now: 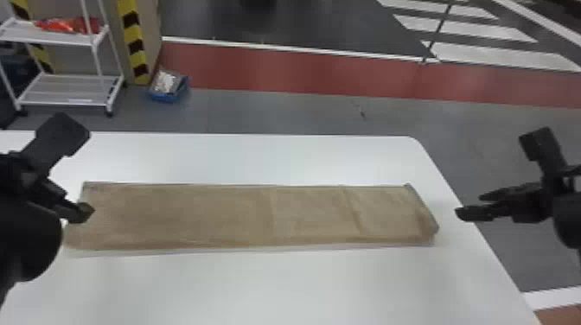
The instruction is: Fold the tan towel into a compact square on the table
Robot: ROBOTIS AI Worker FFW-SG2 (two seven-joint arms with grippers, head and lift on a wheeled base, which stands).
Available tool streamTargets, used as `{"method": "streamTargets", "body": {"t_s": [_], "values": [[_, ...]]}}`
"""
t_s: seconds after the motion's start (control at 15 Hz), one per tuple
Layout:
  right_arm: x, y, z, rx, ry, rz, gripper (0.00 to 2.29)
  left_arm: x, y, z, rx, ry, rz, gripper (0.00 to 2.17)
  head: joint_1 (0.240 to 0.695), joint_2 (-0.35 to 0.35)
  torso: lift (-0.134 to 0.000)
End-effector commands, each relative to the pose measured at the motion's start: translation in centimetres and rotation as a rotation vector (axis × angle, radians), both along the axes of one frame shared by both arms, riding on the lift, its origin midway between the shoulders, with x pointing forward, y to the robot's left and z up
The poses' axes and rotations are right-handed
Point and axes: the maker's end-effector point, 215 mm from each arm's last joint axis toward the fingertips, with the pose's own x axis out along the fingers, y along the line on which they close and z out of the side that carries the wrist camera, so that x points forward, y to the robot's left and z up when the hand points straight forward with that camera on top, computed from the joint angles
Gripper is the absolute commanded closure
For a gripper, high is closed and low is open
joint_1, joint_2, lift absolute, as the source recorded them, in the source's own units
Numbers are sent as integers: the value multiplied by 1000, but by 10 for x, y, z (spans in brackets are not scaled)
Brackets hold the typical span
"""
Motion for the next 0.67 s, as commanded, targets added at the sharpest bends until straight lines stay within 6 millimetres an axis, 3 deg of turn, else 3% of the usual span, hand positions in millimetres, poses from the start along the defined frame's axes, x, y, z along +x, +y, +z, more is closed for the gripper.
{"method": "streamTargets", "body": {"t_s": [0.0, 0.6], "values": [[-1, 0, 0, 0, 0, -2, 164, -1, 0, -1, 0, 1, 0, 76, 695, -192, -124], [-1, -1, 2, -1, -1, -4, 164, -1, 0, -1, 0, 4, 0, 76, 695, -193, -124]]}}
